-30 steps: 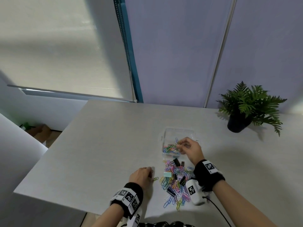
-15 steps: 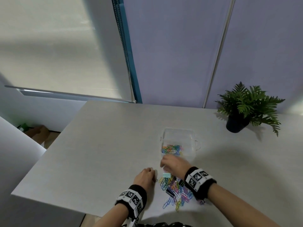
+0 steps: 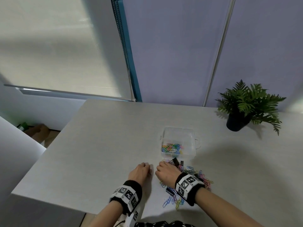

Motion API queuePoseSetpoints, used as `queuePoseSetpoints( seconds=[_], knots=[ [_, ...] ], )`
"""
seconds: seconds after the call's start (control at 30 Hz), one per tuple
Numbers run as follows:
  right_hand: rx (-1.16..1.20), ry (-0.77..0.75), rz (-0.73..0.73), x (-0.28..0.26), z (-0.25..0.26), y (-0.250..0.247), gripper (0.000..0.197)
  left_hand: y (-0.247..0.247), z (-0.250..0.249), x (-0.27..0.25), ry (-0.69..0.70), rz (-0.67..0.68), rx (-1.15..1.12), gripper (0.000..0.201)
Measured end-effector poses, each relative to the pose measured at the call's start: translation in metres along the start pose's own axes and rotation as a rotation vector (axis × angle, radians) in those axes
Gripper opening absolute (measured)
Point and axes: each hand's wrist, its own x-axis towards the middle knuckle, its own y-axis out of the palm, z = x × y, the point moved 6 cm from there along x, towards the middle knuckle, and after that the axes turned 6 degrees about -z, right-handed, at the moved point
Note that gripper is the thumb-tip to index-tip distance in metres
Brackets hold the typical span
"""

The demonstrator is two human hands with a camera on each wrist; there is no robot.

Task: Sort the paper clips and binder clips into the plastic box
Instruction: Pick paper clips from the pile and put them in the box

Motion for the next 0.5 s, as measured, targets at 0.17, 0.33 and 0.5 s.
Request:
queuePoseSetpoints(
  seconds=[0.17, 0.33, 0.5],
  knots=[
    [0.034, -0.088, -0.043, -0.006, 0.007, 0.009, 0.019, -0.035, 0.002, 0.025, -0.017, -0.022, -0.251, 0.014],
    [0.392, 0.074, -0.065, -0.01, -0.001, 0.003, 0.008, -0.067, -0.02, 0.047, 0.05, -0.068, -0.424, 0.02],
    [0.988, 0.446, -0.212, -0.035, -0.029, -0.008, 0.013, -0.079, -0.056, 0.083, 0.113, -0.085, -0.446, 0.021]
  ],
)
